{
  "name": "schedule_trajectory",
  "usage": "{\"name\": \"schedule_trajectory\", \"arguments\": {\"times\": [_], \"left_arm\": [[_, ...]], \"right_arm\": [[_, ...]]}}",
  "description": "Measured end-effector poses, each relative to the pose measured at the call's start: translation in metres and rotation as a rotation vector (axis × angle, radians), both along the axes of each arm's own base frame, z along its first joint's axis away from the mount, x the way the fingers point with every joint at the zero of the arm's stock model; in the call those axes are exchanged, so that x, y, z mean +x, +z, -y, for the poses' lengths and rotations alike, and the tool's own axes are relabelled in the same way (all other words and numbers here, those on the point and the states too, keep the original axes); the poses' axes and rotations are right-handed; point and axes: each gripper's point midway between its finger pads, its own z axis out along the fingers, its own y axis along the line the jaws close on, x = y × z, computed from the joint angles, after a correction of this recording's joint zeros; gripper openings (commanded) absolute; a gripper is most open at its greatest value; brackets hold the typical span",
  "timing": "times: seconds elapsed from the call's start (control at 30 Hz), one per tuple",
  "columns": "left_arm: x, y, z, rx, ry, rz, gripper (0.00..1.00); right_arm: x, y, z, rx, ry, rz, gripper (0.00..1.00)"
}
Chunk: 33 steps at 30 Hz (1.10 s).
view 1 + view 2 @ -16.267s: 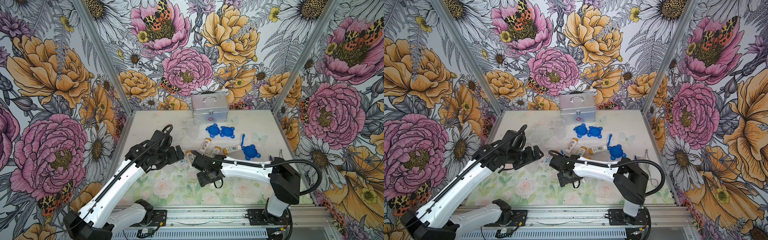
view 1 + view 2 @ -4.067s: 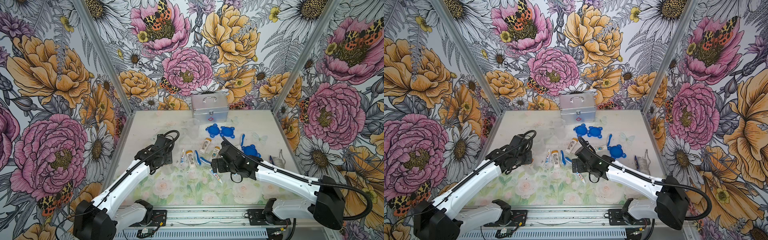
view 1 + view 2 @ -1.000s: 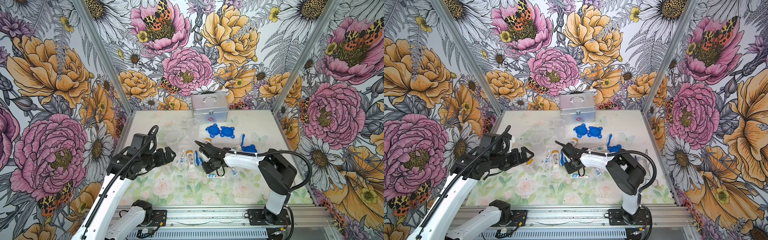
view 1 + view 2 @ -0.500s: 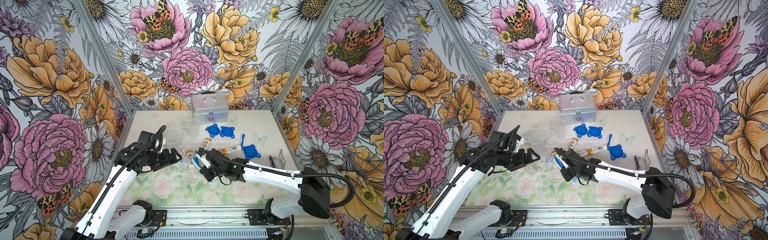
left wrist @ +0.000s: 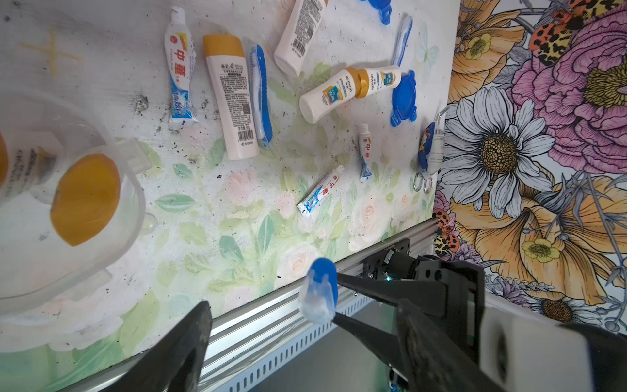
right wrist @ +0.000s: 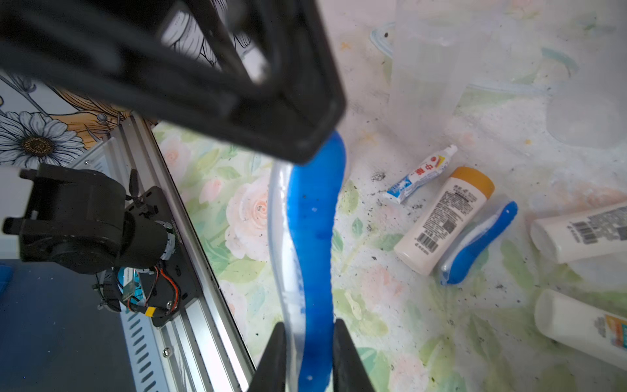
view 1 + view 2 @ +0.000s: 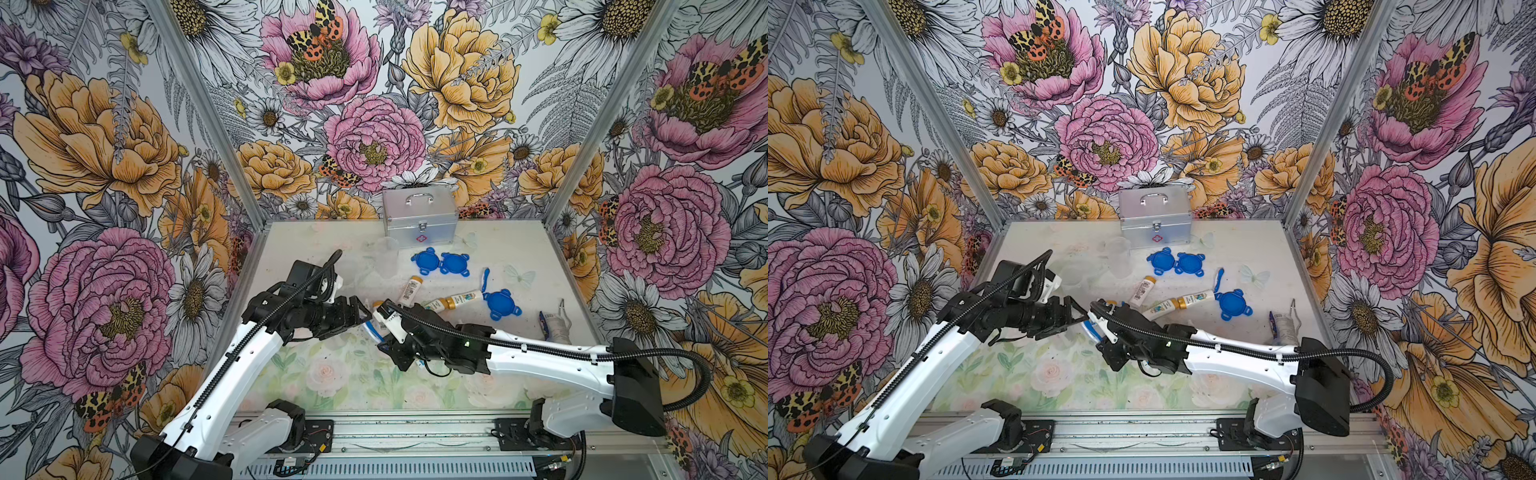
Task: Pack away toiletry kits
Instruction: Pick up the toiletry item from the center of the board.
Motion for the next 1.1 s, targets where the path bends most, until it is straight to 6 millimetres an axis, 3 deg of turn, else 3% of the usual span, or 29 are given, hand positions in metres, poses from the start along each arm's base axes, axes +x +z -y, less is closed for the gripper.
{"name": "schedule_trajectory", "arguments": {"times": [0.1, 0.37, 0.6, 0.97, 1.03, 1.1], "left_arm": [[0.001, -0.002, 0.001, -0.004, -0.001, 0.001, 0.79], [0.001, -0.008, 0.004, -0.022, 0.005, -0.013, 0.53], [0.002, -0.012, 0.006, -0.033, 0.009, -0.015, 0.44], [0.002, -0.008, 0.008, -0.06, 0.01, -0.002, 0.08], [0.001, -0.009, 0.007, -0.06, 0.011, -0.001, 0.03], [0.0, -0.009, 0.006, -0.061, 0.015, 0.002, 0.01]], "right_arm": [[-0.001, 0.003, -0.003, 0.009, 0.01, 0.004, 0.06], [-0.004, 0.003, -0.01, 0.012, 0.035, -0.008, 0.05], [-0.005, 0.006, -0.014, 0.022, 0.049, -0.015, 0.05], [-0.005, 0.005, -0.018, 0.022, 0.056, -0.02, 0.05], [-0.006, 0.005, -0.018, 0.02, 0.061, -0.02, 0.1], [-0.006, 0.004, -0.018, 0.018, 0.063, -0.019, 0.22]]}}
